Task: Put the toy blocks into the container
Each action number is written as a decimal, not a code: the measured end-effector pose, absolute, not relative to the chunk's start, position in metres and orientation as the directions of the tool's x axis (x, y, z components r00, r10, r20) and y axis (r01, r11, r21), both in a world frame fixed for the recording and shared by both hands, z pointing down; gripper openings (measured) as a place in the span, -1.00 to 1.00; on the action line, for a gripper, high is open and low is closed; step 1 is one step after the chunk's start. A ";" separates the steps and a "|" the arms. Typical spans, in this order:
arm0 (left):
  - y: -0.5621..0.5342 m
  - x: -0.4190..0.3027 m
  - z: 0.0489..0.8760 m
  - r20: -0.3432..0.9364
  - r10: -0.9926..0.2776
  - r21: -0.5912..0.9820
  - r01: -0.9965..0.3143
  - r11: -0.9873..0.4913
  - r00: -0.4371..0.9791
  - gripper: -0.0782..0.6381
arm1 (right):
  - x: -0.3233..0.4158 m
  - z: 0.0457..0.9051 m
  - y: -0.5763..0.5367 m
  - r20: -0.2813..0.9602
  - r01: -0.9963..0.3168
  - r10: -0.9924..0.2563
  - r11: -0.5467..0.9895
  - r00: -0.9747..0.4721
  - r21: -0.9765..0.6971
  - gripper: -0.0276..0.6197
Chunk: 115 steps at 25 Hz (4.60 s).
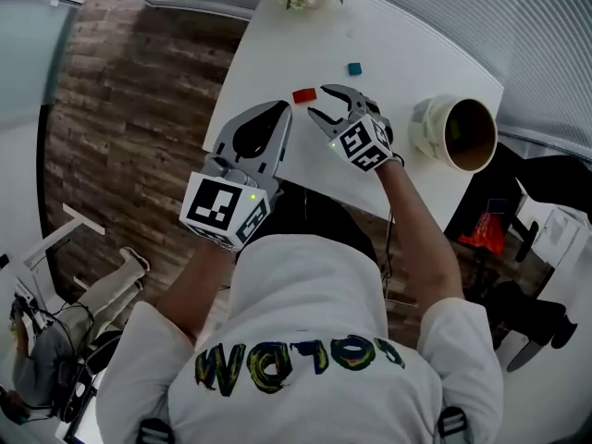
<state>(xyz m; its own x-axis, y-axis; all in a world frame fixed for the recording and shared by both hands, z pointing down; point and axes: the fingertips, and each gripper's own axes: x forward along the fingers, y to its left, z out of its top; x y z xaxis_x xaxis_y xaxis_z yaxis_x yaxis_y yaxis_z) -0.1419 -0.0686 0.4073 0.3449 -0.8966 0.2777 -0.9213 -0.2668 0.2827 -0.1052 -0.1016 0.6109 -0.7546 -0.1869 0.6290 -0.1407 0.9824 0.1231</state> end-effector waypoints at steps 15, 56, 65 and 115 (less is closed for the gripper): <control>-0.048 -0.171 0.478 0.372 -0.874 0.339 -0.922 -0.185 0.312 -0.75 | -0.140 0.694 -0.108 0.728 0.061 -0.060 0.988 -0.683 0.139 -0.20; -0.074 -0.152 0.353 0.180 -0.925 0.291 -0.916 -0.275 0.335 -0.75 | -0.116 0.471 -0.136 0.488 -0.257 -0.302 0.953 -0.819 0.159 -0.43; -0.080 -0.135 0.332 0.156 -0.913 0.272 -0.905 -0.328 0.378 -0.75 | -0.106 0.441 -0.138 0.462 -0.282 -0.345 0.938 -0.817 0.201 -0.44; -0.111 0.083 0.358 0.179 -0.614 0.299 -0.637 -0.710 0.769 -0.75 | 0.187 0.464 -0.149 0.500 -0.746 -0.747 0.613 -0.438 0.262 -0.33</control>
<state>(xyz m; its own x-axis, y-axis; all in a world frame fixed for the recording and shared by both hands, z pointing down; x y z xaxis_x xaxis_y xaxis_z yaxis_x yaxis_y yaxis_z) 0.0830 -0.1107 0.3583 0.7686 -0.6141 0.1792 -0.6372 -0.7103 0.2992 0.1870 -0.1491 0.4638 -0.4377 -0.7470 0.5004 -0.7455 0.6126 0.2625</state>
